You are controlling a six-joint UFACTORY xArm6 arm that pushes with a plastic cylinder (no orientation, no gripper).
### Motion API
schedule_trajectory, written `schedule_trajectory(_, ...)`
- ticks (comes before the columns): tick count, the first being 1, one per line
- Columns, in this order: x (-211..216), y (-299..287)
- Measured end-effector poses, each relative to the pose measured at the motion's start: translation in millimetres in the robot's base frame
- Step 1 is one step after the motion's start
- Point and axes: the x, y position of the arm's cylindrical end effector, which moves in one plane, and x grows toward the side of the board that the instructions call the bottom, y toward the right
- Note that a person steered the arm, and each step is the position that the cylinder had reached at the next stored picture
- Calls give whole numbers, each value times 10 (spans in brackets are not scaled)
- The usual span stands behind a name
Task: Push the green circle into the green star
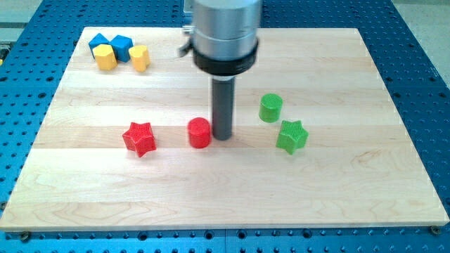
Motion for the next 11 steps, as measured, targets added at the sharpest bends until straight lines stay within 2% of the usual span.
schedule_trajectory(1,123,271)
schedule_trajectory(2,124,-505)
schedule_trajectory(3,98,-734)
schedule_trajectory(4,-551,-258)
schedule_trajectory(5,-688,538)
schedule_trajectory(6,-654,1105)
schedule_trajectory(8,-751,1545)
schedule_trajectory(9,-404,1700)
schedule_trajectory(10,-372,1416)
schedule_trajectory(11,-711,1340)
